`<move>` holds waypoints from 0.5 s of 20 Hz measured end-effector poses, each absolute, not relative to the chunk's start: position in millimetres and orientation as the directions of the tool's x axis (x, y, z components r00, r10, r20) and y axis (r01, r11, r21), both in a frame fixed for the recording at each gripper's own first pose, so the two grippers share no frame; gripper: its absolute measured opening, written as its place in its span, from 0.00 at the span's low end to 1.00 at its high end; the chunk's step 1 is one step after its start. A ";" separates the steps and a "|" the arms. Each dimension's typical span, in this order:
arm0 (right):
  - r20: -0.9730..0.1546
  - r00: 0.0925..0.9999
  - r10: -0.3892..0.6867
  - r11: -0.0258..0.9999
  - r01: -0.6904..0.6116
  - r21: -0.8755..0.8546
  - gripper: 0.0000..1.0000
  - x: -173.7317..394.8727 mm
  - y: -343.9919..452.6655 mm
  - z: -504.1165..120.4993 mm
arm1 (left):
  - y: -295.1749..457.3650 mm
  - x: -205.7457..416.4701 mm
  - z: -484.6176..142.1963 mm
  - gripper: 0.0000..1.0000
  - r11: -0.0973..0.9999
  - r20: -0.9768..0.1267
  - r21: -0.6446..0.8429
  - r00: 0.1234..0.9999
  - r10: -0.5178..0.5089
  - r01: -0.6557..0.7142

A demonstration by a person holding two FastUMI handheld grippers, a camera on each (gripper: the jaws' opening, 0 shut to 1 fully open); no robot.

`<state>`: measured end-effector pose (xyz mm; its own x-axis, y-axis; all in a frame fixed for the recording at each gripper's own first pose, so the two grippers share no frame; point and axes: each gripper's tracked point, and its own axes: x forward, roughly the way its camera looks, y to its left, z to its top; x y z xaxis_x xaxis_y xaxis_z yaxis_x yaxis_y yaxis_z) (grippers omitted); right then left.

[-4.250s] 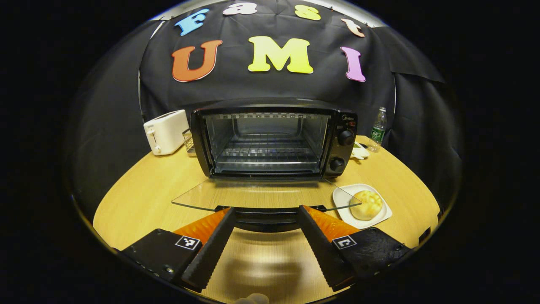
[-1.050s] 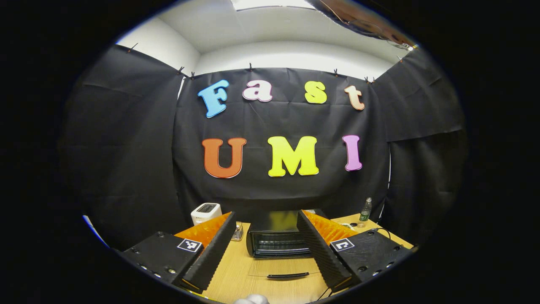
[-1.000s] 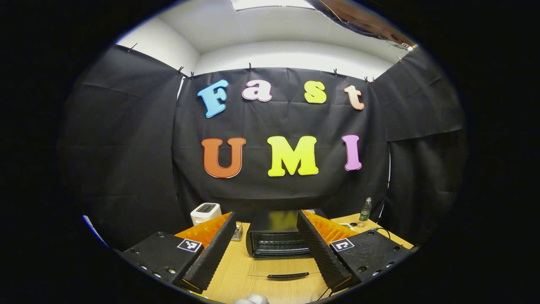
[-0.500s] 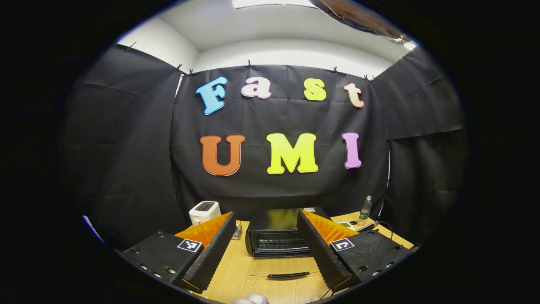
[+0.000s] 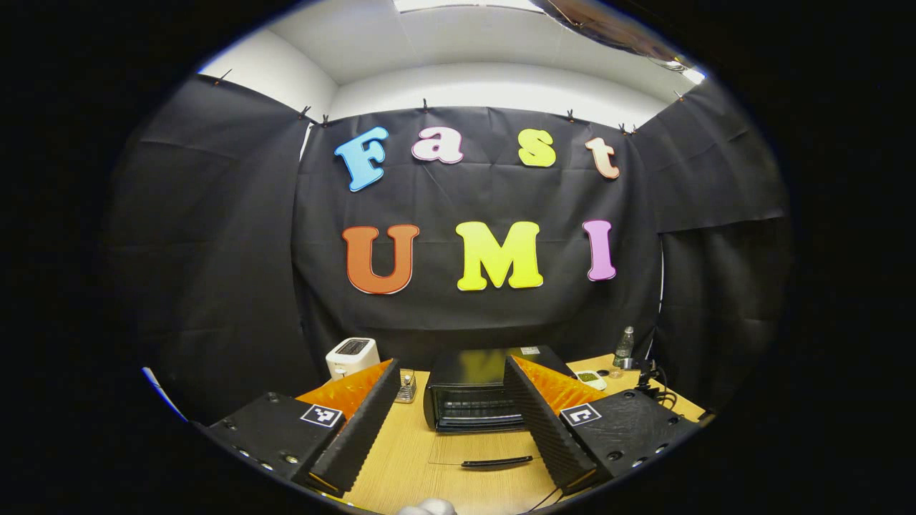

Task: Open the electric oven with the left hand, put the food in, and close the electric oven.

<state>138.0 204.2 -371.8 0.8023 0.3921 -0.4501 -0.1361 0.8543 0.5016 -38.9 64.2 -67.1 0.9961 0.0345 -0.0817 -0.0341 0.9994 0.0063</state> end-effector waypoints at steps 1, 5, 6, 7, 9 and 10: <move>-0.440 0.794 0.419 0.825 -0.131 0.549 0.80 138.8 218.9 -371.5 | 64.8 -39.0 -69.6 0.95 0.999 -0.086 0.008 0.996 0.032 -0.031; -0.394 0.761 0.516 0.704 -0.114 0.701 0.80 142.8 271.7 -370.6 | 68.5 -38.5 -72.3 0.95 0.999 -0.100 0.021 0.995 0.029 -0.027; -0.385 0.754 0.532 0.669 -0.096 0.737 0.80 146.0 282.7 -372.1 | 70.4 -38.3 -71.9 0.95 0.999 -0.103 0.022 0.994 0.031 -0.029; -0.384 0.746 0.544 0.642 -0.075 0.763 0.80 148.6 292.0 -374.5 | 71.1 -38.9 -72.3 0.95 0.999 -0.105 0.023 0.994 0.031 -0.029; -0.382 0.739 0.555 0.601 -0.039 0.798 0.79 157.0 305.7 -379.9 | 74.0 -39.2 -72.1 0.95 0.999 -0.107 0.025 0.994 0.035 -0.032; -0.378 0.738 0.558 0.587 -0.029 0.809 0.79 162.1 311.7 -382.0 | 75.9 -38.9 -72.7 0.95 0.999 -0.107 0.027 0.994 0.036 -0.033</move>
